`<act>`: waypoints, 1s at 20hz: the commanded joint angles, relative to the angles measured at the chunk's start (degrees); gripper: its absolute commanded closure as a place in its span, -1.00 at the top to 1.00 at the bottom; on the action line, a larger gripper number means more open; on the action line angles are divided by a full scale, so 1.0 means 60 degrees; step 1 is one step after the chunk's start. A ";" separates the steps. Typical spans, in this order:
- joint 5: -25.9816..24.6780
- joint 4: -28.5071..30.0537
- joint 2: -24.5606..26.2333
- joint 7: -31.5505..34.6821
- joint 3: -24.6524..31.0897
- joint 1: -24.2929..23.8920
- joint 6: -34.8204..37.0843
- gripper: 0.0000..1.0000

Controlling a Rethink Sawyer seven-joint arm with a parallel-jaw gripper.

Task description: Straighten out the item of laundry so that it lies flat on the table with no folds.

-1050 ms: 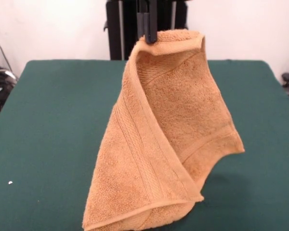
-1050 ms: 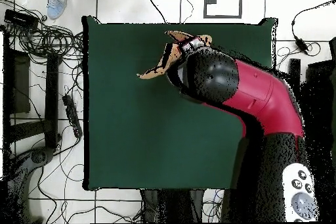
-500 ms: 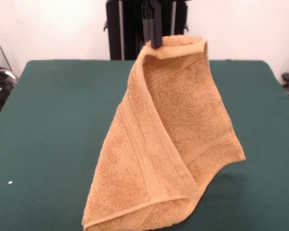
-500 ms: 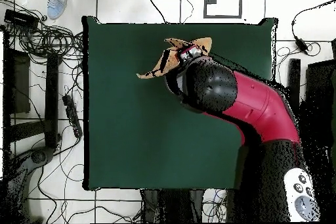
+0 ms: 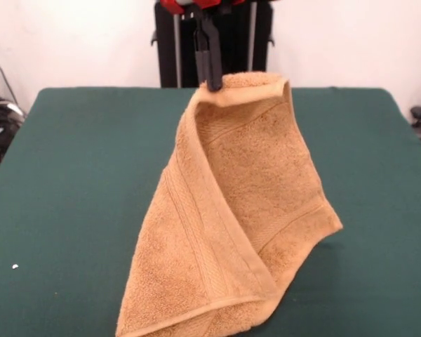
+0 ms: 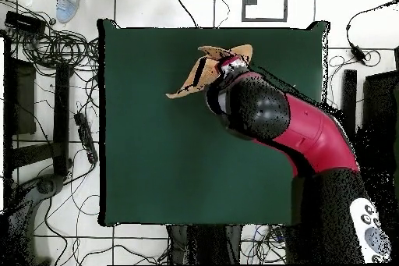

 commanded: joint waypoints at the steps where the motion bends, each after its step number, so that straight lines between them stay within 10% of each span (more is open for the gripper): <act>1: -0.0345 0.1773 0.0639 -0.0604 0.2043 -0.0493 -0.0978 -1.00; 20: -0.1659 0.2251 0.1208 -0.0300 0.3403 -0.1823 -0.1783 -1.00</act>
